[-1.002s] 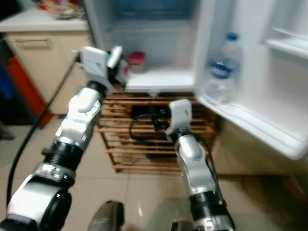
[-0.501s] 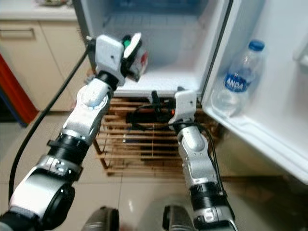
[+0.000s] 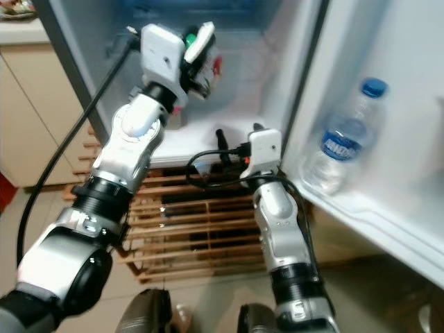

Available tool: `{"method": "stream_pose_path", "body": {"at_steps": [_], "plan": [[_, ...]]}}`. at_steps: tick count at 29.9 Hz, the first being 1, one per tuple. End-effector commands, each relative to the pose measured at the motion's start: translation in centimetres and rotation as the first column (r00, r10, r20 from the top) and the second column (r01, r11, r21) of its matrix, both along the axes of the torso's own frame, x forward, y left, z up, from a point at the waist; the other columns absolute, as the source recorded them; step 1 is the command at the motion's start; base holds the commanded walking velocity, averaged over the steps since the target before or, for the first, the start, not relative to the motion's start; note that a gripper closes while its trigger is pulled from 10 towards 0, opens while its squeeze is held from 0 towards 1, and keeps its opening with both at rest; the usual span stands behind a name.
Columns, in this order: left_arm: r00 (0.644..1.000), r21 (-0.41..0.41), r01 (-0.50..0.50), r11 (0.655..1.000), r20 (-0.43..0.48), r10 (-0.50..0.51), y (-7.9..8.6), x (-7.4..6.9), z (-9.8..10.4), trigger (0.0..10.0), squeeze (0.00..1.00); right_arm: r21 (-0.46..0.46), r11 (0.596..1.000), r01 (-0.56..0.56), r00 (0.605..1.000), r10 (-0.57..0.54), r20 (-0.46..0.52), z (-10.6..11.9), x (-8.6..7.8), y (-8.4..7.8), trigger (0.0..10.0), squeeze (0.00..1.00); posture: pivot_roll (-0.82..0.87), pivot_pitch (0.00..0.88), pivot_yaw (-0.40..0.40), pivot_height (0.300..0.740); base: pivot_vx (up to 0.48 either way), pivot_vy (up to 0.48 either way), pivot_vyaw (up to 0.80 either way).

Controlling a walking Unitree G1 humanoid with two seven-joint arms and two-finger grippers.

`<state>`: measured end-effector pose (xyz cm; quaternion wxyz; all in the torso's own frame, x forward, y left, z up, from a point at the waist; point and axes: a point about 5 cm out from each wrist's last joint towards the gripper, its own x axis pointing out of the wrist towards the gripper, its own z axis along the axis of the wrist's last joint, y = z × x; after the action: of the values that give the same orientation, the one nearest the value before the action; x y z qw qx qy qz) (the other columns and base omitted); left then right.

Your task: Restocking fridge

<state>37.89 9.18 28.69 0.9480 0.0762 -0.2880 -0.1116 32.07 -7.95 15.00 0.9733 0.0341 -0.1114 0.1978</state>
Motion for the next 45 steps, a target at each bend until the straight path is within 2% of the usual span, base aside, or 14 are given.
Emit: {"method": "stream_pose_path", "body": {"at_steps": [1, 5, 9, 12, 14, 19, 24, 31, 35, 39, 40, 41, 42, 45], "plan": [[0.993, -0.072, -0.049, 0.996, 0.106, 0.056, 0.2, -0.9, 3.0, 10.0, 0.00, 0.012, 1.000, 0.009, 0.999, -0.009, 0.031, 0.7, 0.0, -0.9, 10.0, 0.00, -0.10, 0.000, 0.050, 0.652, 0.480, 0.000, 0.00], [0.988, -0.089, -0.089, 0.992, 0.119, 0.099, 1.1, -1.3, 3.3, 10.0, 0.00, 0.014, 1.000, -0.008, 0.999, 0.007, 0.036, 0.8, -0.2, -0.7, 10.0, 0.00, -0.10, 0.000, 0.049, 0.652, 0.480, 0.000, 0.00], [0.963, -0.038, -0.216, 0.976, 0.154, 0.220, 2.3, -1.3, 3.2, 10.0, 0.00, 0.009, 1.000, -0.022, 0.999, 0.022, 0.025, 0.5, -0.4, -0.5, 10.0, 0.00, -0.09, 0.000, 0.038, 0.652, 0.120, 0.000, 0.00], [0.949, -0.037, -0.292, 0.956, 0.110, 0.295, 3.5, -0.3, 2.5, 10.0, 0.00, 0.007, 0.999, -0.041, 0.999, 0.041, 0.021, 0.5, -0.3, -0.3, 10.0, 0.00, -0.08, 0.000, 0.033, 0.652, 0.000, 0.000, 0.00], [0.941, -0.060, -0.334, 0.941, 0.038, 0.336, 4.9, 0.9, 1.4, 10.0, 0.00, 0.005, 0.999, -0.054, 0.998, 0.054, 0.023, 0.6, -0.3, -0.1, 10.0, 0.00, -0.08, 0.000, 0.032, 0.652, 0.000, 0.000, 0.00], [0.923, -0.045, -0.384, 0.922, 0.026, 0.385, 6.0, 1.8, 1.1, 10.0, 0.00, 0.007, 0.998, -0.063, 0.998, 0.063, 0.026, 0.8, -0.4, 0.0, 10.0, 0.00, -0.09, 0.000, 0.031, 0.652, 0.000, 0.000, 0.00], [0.940, -0.096, -0.342, 0.935, -0.025, 0.341, 6.1, 2.9, 2.0, 10.0, 0.00, 0.002, 0.992, -0.123, 0.991, 0.123, 0.052, 1.7, -1.2, 1.0, 10.0, 0.00, -0.12, 0.000, 0.028, 0.652, 0.000, 0.000, 0.00], [0.949, -0.123, -0.314, 0.942, -0.002, 0.316, 5.8, 3.4, 4.5, 10.0, 0.00, 0.012, 0.987, -0.160, 0.983, 0.158, 0.088, 3.1, -2.8, 1.6, 10.0, 0.00, -0.14, 0.008, 0.031, 0.652, 0.000, 0.000, 0.00], [0.949, -0.152, -0.316, 0.937, -0.074, 0.308, 6.1, 3.8, 4.5, 10.0, 0.00, 0.018, 0.984, -0.178, 0.980, 0.176, 0.090, 3.4, -3.1, 1.9, 10.0, 0.00, -0.15, 0.025, 0.031, 0.652, 0.000, 0.000, 0.00], [0.928, -0.188, -0.356, 0.915, -0.189, 0.322, 7.3, 4.3, 3.8, 10.0, 0.00, 0.022, 0.981, -0.194, 0.979, 0.192, 0.075, 3.6, -3.8, 2.1, 10.0, 0.00, -0.15, 0.056, 0.033, 0.652, 0.000, 0.000, 0.00], [0.922, -0.188, -0.368, 0.911, -0.199, 0.331, 7.6, 4.4, 3.8, 10.0, 0.12, 0.025, 0.981, -0.194, 0.979, 0.192, 0.069, 3.7, -4.1, 2.1, 10.0, 0.00, -0.15, 0.069, 0.029, 0.652, 0.000, 0.000, 0.00], [0.922, -0.188, -0.368, 0.911, -0.199, 0.331, 7.6, 4.4, 3.8, 10.0, 0.12, 0.025, 0.981, -0.194, 0.979, 0.192, 0.069, 3.7, -4.1, 2.1, 10.0, 0.00, -0.15, 0.069, 0.029, 0.652, 0.000, 0.000, 0.00], [0.916, -0.185, -0.378, 0.907, -0.215, 0.338, 8.0, 4.4, 3.9, 10.0, 0.25, 0.031, 0.980, -0.196, 0.980, 0.194, 0.053, 3.6, -4.4, 2.1, 10.0, 0.00, -0.15, 0.079, 0.027, 0.652, 0.000, 0.000, 0.00], [0.924, -0.184, -0.358, 0.915, -0.213, 0.318, 7.8, 4.5, 4.4, 10.0, 0.75, 0.032, 0.979, -0.203, 0.979, 0.202, 0.037, 3.4, -4.8, 2.3, 10.0, 0.00, -0.16, 0.088, 0.032, 0.652, 0.000, 0.000, 0.00]]}}
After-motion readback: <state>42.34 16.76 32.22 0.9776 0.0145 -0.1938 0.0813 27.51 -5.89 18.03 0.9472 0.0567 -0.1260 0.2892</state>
